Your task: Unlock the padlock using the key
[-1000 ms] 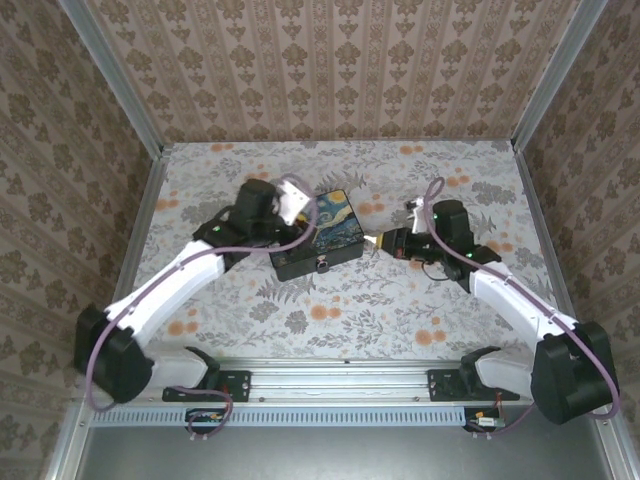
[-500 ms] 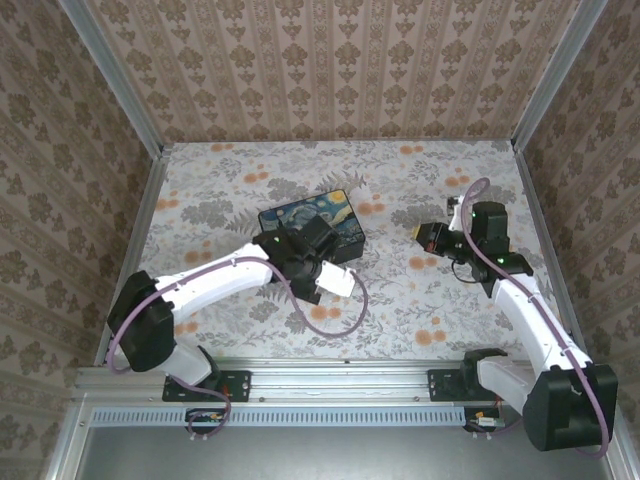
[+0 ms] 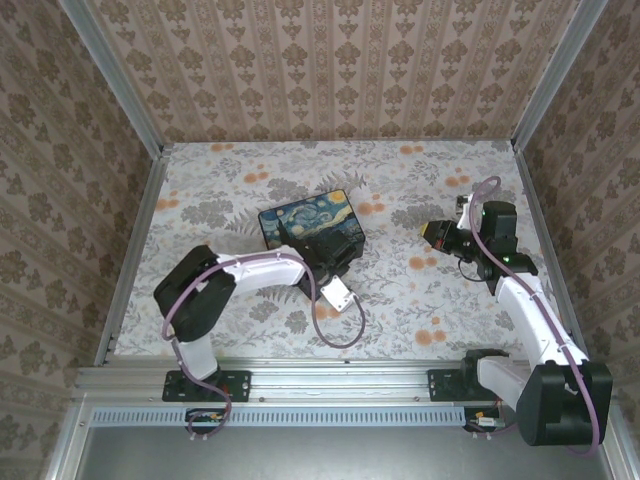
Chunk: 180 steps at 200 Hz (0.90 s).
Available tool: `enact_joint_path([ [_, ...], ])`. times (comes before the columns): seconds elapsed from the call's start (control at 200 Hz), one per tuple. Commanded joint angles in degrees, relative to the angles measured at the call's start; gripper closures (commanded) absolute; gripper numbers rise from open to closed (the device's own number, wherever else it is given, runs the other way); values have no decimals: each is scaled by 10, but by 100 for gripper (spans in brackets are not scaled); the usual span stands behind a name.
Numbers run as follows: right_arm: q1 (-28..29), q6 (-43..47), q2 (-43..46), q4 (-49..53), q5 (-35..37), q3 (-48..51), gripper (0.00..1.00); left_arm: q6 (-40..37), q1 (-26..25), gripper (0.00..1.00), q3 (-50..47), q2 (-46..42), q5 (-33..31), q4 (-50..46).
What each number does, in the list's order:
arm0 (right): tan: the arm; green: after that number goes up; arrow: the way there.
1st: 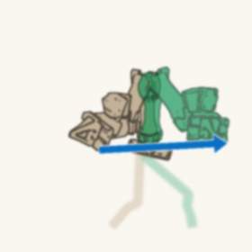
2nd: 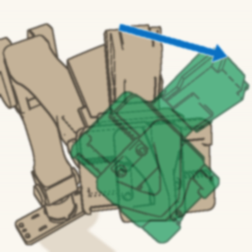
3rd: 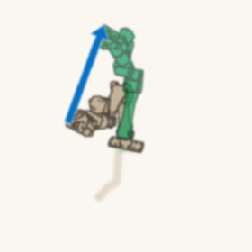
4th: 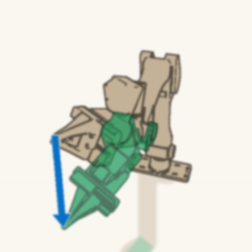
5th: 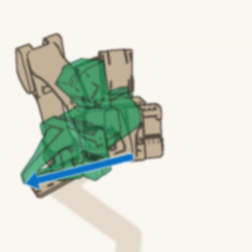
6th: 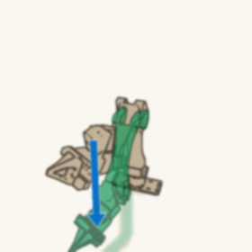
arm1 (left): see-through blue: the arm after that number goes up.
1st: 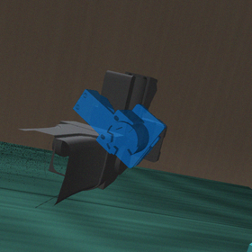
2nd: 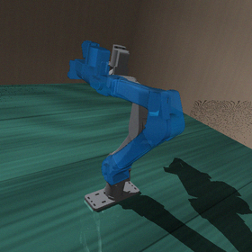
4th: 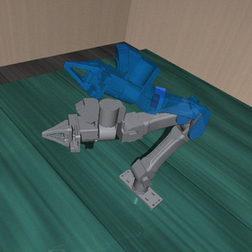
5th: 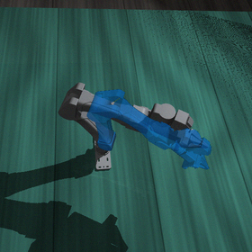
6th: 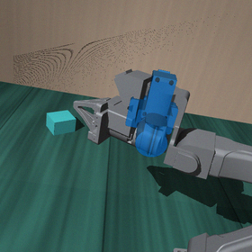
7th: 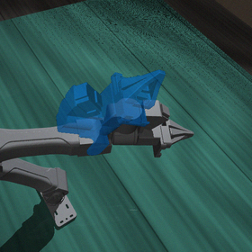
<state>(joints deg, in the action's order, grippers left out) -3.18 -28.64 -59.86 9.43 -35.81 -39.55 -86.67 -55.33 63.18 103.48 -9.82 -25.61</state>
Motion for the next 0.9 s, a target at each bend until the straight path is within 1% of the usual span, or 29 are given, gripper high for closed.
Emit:
enact_joint_path([
  [0.0, -2, -3, -3, -21, -31, 6, 100, -61, 4, 25, 21, 17, -35, 2],
  [0.075, -2, -7, -1, -30, -35, 10, 100, -82, 1, 26, 15, 27, -52, 32],
  [0.185, -2, -13, -2, -41, -44, 11, 100, -97, -2, 28, 21, 37, -73, 35],
  [0.265, -2, -15, -3, -44, -49, 11, 100, -97, 0, 29, 42, 43, -81, 6],
  [0.385, -2, -21, -3, -52, -57, 14, 100, -97, 1, 33, 67, 50, -86, -26],
  [0.535, -2, -25, -5, -60, -66, 15, 100, -94, 7, 44, 94, 66, -91, -55],
  [0.585, -1, -22, -4, -58, -66, 16, 100, -86, 7, 46, 100, 68, -86, -64],
  [0.695, -2, -19, -2, -56, -64, 19, 100, -82, 5, 55, 102, 69, -87, -70],
  [0.735, -1, -21, -1, -58, -64, 19, 100, -76, 4, 60, 105, 68, -86, -76],
  [0.825, -1, -23, -1, -60, -67, 19, 100, -61, 2, 63, 114, 69, -88, -88],
  [0.895, 1, -22, -1, -60, -66, 19, 100, -39, -3, 70, 129, 69, -88, -100],
])
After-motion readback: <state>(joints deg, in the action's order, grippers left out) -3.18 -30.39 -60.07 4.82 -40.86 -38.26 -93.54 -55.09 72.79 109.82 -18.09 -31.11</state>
